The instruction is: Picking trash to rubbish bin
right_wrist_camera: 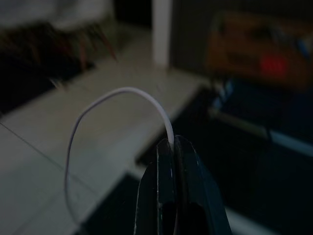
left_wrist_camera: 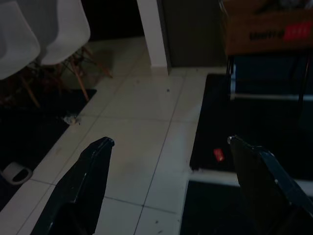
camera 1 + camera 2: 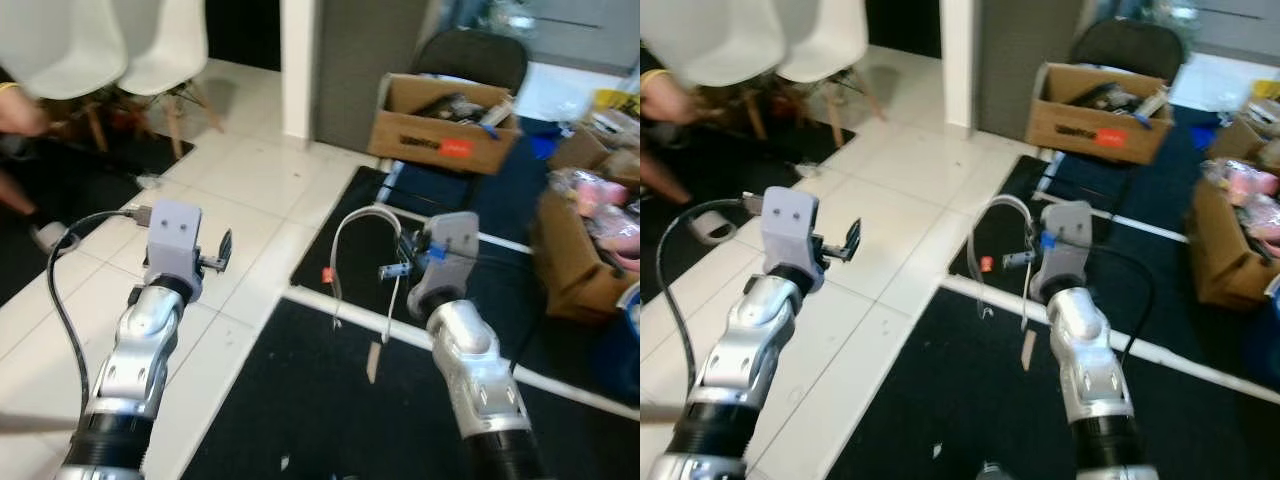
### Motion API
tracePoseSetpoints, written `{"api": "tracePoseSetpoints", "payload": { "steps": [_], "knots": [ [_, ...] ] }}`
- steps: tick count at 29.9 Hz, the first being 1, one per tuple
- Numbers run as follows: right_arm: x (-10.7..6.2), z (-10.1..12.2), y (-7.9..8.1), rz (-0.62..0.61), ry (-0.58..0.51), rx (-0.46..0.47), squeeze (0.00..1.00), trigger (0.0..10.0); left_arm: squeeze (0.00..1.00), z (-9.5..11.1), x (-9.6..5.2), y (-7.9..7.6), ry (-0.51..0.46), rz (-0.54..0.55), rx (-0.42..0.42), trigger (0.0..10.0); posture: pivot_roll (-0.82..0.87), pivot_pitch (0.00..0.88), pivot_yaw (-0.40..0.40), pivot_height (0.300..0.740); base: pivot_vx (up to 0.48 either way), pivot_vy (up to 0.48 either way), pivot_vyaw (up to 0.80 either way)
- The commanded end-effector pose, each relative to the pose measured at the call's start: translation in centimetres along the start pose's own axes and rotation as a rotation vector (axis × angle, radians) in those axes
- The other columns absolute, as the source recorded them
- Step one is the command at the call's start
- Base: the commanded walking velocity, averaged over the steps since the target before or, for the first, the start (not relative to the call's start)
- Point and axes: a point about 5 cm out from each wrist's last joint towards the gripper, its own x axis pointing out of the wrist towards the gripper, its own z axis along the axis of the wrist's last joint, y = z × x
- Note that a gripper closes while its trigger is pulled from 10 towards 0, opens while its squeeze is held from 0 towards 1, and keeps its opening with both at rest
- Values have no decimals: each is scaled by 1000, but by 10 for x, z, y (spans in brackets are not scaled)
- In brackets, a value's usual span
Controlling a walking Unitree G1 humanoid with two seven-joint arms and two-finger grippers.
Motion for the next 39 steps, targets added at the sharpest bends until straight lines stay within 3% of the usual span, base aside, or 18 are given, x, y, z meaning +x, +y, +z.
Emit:
{"api": "tracePoseSetpoints", "payload": {
  "steps": [1, 13, 18, 24, 31, 39],
  "knots": [
    [-6, -10, -2, -22, 18, -9, 0, 10000, 0, -11, -3, -3, 35, -14, 4, 10000, -16, 125, 62, 740, 0, 0, -800],
    [-10, -27, 8, -51, 55, 65, 0, 10000, 0, -26, -8, -8, 74, -46, 15, 10000, -13, 122, 62, 740, 0, 0, -800],
    [-11, -35, 8, -75, 70, 93, 0, 10000, 0, -27, -7, -6, 75, -35, -47, 10000, -9, 124, 60, 740, 0, 0, -800],
    [-12, -39, 8, -78, 101, 126, 0, 10000, 0, -26, -7, -8, 72, -52, -39, 10000, -19, 136, 55, 740, 0, 0, -774],
    [-11, -42, 19, -15, 128, 171, 0, 10000, 0, -26, -5, -10, 60, -61, -52, 10000, -25, 141, 56, 740, 0, 0, 0],
    [-10, -41, 19, -13, 116, 164, 0, 10000, 0, -24, -4, -10, 54, -66, -52, 10000, -19, 147, 57, 740, 0, 0, 0]
  ]
}}
